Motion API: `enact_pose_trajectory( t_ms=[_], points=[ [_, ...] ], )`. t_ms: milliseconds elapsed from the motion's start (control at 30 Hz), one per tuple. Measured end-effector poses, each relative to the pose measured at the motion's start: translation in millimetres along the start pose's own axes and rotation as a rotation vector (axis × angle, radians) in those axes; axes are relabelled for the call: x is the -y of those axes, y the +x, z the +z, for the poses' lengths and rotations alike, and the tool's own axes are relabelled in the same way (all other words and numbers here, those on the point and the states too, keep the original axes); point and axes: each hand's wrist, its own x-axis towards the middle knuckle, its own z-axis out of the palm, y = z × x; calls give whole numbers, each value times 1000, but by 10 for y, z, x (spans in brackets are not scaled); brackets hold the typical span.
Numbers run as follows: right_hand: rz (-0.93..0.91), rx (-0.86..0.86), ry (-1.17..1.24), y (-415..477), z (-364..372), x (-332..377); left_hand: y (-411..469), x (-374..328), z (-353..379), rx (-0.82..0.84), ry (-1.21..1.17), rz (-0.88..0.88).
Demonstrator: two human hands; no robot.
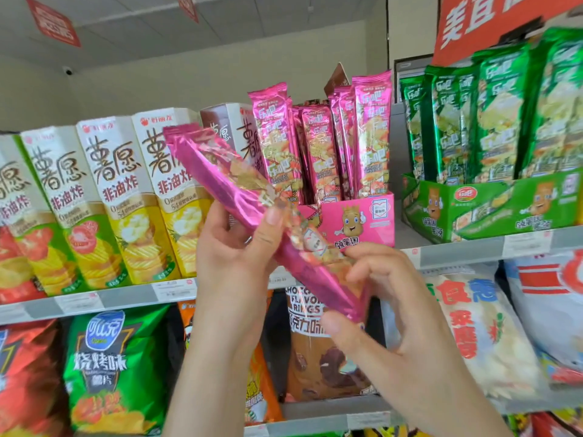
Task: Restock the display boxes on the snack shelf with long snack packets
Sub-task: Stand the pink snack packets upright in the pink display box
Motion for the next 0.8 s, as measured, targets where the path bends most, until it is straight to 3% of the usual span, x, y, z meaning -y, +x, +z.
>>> enact_pose_trajectory(
  t_ms=[67, 200, 400, 567, 667, 800],
  points=[
    [78, 18, 94, 26, 0, 16, 40, -22, -30, 77, -128, -30],
    [66, -68, -39, 73, 15, -28, 145, -109, -4, 256, -163, -63],
    [-50, -215, -328, 118, -16, -110, 576, -440, 92, 159, 179, 224],
    [-111, -201, -358, 316, -43, -56, 897, -709, 338, 272, 481, 365],
    [-166, -135, -422, 555, -169, -11, 1148, -941, 489, 259, 597, 496],
    [-310, -347, -465, 1135, -530, 173, 1468, -1170, 642, 271, 778, 670]
  ],
)
